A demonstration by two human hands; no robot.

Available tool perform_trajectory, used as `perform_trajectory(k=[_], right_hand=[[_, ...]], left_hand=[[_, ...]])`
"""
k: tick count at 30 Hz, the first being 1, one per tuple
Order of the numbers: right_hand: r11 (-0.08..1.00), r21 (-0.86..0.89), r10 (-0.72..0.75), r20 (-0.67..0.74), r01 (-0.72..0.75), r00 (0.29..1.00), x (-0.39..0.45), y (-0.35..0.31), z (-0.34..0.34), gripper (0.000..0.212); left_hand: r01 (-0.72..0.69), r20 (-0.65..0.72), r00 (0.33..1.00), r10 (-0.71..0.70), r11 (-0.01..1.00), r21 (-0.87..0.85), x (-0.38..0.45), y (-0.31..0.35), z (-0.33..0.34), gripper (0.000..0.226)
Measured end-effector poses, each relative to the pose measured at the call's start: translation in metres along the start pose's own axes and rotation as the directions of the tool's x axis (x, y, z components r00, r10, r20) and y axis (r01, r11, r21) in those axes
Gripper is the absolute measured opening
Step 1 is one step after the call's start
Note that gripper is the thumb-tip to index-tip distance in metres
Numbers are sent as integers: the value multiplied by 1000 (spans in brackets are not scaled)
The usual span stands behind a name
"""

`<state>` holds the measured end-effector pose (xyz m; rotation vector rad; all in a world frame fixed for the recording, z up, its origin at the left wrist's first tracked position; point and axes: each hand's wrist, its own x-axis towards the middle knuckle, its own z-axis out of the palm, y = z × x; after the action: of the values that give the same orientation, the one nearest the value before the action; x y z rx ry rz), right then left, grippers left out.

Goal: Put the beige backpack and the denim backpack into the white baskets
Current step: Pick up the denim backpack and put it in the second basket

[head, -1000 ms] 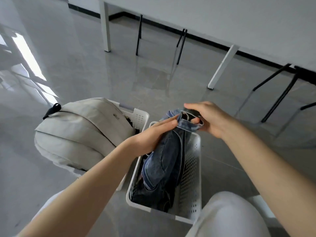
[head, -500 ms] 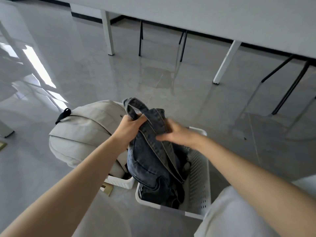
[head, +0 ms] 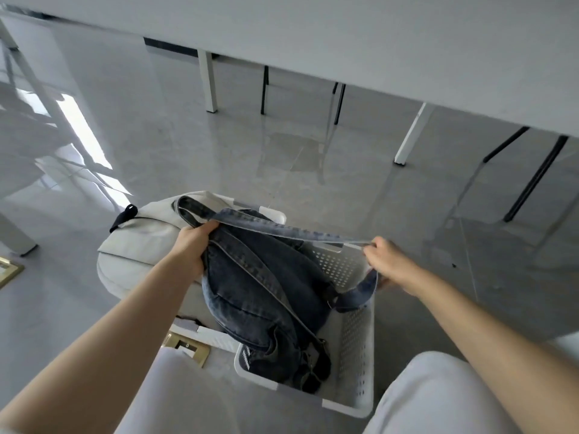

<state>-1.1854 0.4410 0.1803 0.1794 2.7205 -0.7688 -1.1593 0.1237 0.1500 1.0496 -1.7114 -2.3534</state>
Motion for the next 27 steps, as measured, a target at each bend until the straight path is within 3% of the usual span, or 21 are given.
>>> perform_trajectory(k=[4, 7, 10, 12, 14, 16, 20, 24, 27], right_hand=[[966, 140, -142, -408, 216, 902, -8, -44, -54, 15], [929, 187, -174, -538, 318, 825, -8, -63, -65, 12], [954, 118, -164, -562, 276, 810, 7, -54, -42, 11], [987, 13, -137, -460, 161, 878, 20, -34, -19, 12], [985, -143, -132, -237, 100, 962, 28, -14, 4, 21], [970, -227, -84, 21, 87, 996, 27, -1, 23, 30], [915, -372, -50, 279, 156, 959, 9, 3, 69, 21], [892, -377, 34, 607, 250, 794, -11, -3, 129, 61], [917, -278, -27, 674, 287, 738, -20, -3, 154, 81]], left_hand=[[-1, 39, 999, 1, 1000, 16, 3, 3, -1, 6], [-1, 87, 996, -1, 1000, 26, 6, 5, -1, 3], [28, 84, 996, -31, 999, 36, 8, 6, -5, 4], [59, 89, 994, -63, 997, 53, 9, 6, -8, 6], [98, 100, 989, -105, 993, 68, 10, 7, -12, 10], [154, 111, 980, -165, 983, 98, 11, 9, -16, 12], [200, 167, 962, -217, 973, 112, 12, 16, -16, 15], [177, 208, 959, -194, 979, 100, 6, 25, -1, 18], [181, 208, 956, -207, 974, 134, 1, 29, 6, 21]])
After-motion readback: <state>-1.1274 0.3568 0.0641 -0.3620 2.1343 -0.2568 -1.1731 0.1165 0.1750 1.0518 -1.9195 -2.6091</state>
